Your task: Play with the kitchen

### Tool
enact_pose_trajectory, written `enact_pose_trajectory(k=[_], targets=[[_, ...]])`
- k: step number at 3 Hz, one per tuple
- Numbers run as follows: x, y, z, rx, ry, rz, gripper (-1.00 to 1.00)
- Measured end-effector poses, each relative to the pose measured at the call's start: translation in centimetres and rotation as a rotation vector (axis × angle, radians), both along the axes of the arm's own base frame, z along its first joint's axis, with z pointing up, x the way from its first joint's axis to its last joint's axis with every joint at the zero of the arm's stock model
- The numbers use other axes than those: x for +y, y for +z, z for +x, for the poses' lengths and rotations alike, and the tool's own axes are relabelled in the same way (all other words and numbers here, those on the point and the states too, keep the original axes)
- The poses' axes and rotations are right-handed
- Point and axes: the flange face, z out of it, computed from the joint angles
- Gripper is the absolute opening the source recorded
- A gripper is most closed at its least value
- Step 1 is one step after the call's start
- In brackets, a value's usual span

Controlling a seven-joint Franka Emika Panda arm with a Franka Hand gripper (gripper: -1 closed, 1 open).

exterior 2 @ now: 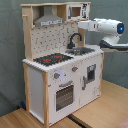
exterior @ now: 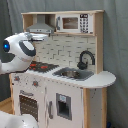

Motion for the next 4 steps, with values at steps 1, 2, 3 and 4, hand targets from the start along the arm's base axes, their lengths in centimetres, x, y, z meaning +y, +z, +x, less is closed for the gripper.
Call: enact_pose_trajectory(k=[1, 2, 3, 4], targets=[[-1.2, 1.2, 2.4, 0.011, -0.012, -0.006, 1.0], [-2.5, 2.5, 4.6, 0.017, -0.024, -0.005, 1.0], [-3.0, 3.4, 6.6, 0.021, -0.027, -0.012, 1.0], [-3.3, 3.1, 8.6, 0.029, -0.044, -0.022, 1.0]])
